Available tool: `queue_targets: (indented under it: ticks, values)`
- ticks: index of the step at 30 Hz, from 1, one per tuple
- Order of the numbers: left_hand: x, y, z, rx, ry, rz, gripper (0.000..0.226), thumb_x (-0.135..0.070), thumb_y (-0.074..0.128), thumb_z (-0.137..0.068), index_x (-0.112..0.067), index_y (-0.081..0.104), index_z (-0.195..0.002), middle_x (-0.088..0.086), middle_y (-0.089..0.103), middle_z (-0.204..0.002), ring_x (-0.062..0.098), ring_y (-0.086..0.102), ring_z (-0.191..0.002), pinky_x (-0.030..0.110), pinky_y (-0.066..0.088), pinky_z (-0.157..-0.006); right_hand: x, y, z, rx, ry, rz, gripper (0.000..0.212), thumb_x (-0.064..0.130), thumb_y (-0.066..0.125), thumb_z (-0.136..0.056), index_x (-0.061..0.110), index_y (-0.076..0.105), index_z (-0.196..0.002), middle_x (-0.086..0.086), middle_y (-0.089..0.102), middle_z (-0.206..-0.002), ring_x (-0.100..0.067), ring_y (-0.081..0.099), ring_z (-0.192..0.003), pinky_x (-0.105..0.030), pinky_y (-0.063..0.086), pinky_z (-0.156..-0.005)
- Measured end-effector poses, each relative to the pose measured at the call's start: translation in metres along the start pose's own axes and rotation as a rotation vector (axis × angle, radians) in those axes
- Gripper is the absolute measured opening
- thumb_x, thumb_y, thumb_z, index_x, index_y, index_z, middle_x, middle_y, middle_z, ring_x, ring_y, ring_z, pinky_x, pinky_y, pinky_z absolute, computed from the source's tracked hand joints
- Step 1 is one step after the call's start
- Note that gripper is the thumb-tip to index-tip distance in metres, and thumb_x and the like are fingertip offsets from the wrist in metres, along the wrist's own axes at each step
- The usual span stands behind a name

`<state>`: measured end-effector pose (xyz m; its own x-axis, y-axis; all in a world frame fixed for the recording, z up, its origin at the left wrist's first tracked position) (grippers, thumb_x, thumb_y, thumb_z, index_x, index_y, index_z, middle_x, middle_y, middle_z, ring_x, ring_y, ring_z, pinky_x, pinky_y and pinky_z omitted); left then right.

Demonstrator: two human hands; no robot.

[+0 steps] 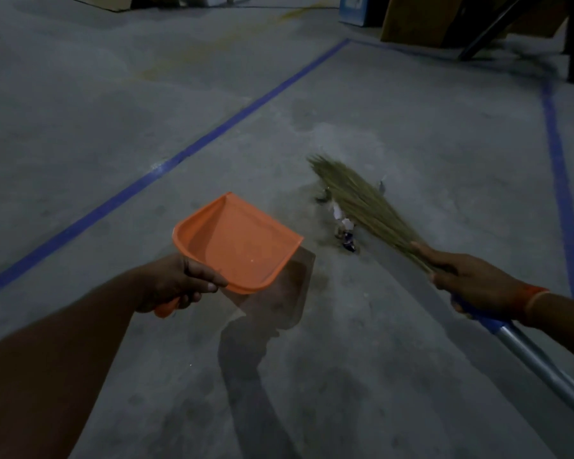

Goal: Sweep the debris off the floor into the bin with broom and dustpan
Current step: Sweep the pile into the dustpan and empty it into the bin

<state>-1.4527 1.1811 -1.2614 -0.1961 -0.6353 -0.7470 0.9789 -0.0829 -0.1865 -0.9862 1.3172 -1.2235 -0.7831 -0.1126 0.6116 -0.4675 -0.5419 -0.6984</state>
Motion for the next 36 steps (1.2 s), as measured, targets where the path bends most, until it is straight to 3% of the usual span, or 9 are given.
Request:
queue_targets:
  ticks: [5, 8, 10, 14, 17, 21, 24, 31, 36]
  values:
    - [-0.003, 0.003, -0.009, 0.001, 0.006, -0.002, 0.020, 0.008, 0.060, -0.091, -0.002, 0.074, -0.101, 0.010, 0.064, -0.072, 0.008, 0.053, -0.049, 0.019, 0.040, -0.040, -0.020, -0.037, -0.021, -0.069, 0.023, 0.098, 0.060, 0.021, 0.047, -0.101, 0.068, 0.029, -0.133, -0.018, 0.062, -0.075, -0.021, 0.058, -0.047, -0.032, 0.052, -0.047]
    - [-0.004, 0.010, -0.018, 0.028, 0.001, -0.013, 0.021, 0.008, 0.060, -0.091, -0.002, 0.075, -0.102, 0.010, 0.066, -0.077, 0.009, 0.053, -0.050, 0.020, 0.040, -0.041, -0.026, -0.057, -0.043, -0.083, 0.035, 0.189, 0.058, 0.023, 0.047, -0.101, 0.065, 0.026, -0.135, -0.012, 0.062, -0.080, -0.024, 0.062, -0.052, -0.028, 0.052, -0.047]
    - [-0.003, 0.015, -0.023, 0.055, -0.011, -0.031, 0.021, 0.007, 0.062, -0.090, -0.003, 0.077, -0.100, 0.010, 0.068, -0.077, 0.010, 0.054, -0.051, 0.021, 0.041, -0.042, -0.026, -0.067, -0.061, -0.072, 0.043, 0.257, 0.058, 0.024, 0.046, -0.101, 0.063, 0.023, -0.137, -0.005, 0.060, -0.094, -0.026, 0.066, -0.061, -0.028, 0.050, -0.050]
    - [-0.002, 0.026, -0.032, 0.080, -0.027, -0.004, 0.021, 0.007, 0.062, -0.089, -0.002, 0.076, -0.101, 0.011, 0.066, -0.074, 0.010, 0.053, -0.052, 0.020, 0.041, -0.041, -0.031, -0.085, -0.098, -0.049, 0.053, 0.388, 0.058, 0.026, 0.046, -0.102, 0.053, 0.022, -0.147, -0.013, 0.050, -0.136, -0.025, 0.068, -0.066, -0.029, 0.052, -0.056]
    - [-0.002, 0.031, -0.041, 0.074, -0.038, 0.001, 0.020, 0.007, 0.062, -0.090, -0.001, 0.076, -0.101, 0.011, 0.064, -0.073, 0.010, 0.053, -0.052, 0.020, 0.041, -0.041, -0.033, -0.089, -0.119, -0.021, 0.050, 0.442, 0.059, 0.024, 0.045, -0.102, 0.052, 0.021, -0.147, -0.015, 0.041, -0.147, -0.026, 0.068, -0.067, -0.033, 0.056, -0.055]
    - [0.000, 0.034, -0.050, 0.088, -0.046, 0.026, 0.021, 0.007, 0.063, -0.088, -0.004, 0.079, -0.095, 0.011, 0.065, -0.074, 0.011, 0.052, -0.053, 0.020, 0.040, -0.041, -0.036, -0.085, -0.137, 0.045, 0.061, 0.524, 0.060, 0.023, 0.043, -0.103, 0.051, 0.018, -0.148, -0.018, 0.046, -0.140, -0.026, 0.068, -0.070, -0.039, 0.060, -0.062]
    - [0.001, 0.034, -0.054, 0.095, -0.051, 0.037, 0.024, 0.008, 0.062, -0.088, -0.008, 0.080, -0.091, 0.006, 0.068, -0.073, 0.010, 0.053, -0.053, 0.019, 0.040, -0.041, -0.039, -0.079, -0.143, 0.107, 0.050, 0.611, 0.060, 0.023, 0.043, -0.103, 0.048, 0.016, -0.150, -0.015, 0.056, -0.121, -0.024, 0.067, -0.069, -0.036, 0.059, -0.063]
    - [0.015, 0.017, -0.056, 0.076, -0.079, 0.034, 0.021, 0.008, 0.063, -0.087, -0.003, 0.079, -0.095, 0.018, 0.061, -0.085, 0.011, 0.053, -0.052, 0.020, 0.039, -0.040, -0.062, -0.071, -0.130, 0.158, -0.028, 0.719, 0.060, 0.024, 0.041, -0.103, 0.049, 0.012, -0.149, -0.004, 0.063, -0.081, -0.013, 0.063, -0.057, -0.029, 0.057, -0.063]
    - [0.019, 0.009, -0.049, 0.096, -0.089, -0.008, 0.021, 0.009, 0.064, -0.087, -0.003, 0.079, -0.095, 0.012, 0.065, -0.077, 0.011, 0.053, -0.050, 0.020, 0.039, -0.039, -0.066, -0.052, -0.099, 0.163, -0.097, 0.723, 0.060, 0.025, 0.040, -0.103, 0.053, 0.012, -0.148, -0.001, 0.054, -0.091, -0.011, 0.061, -0.058, -0.018, 0.047, -0.059]
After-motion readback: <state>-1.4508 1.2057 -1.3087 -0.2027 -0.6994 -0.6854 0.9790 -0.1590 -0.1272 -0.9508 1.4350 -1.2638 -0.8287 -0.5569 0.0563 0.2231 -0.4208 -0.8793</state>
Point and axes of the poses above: each hand's wrist, its own z-axis away from the middle knuckle, its own y-axis out of the palm, x = y × z, the point moved 5 cm from there along -z, towards the middle knuckle
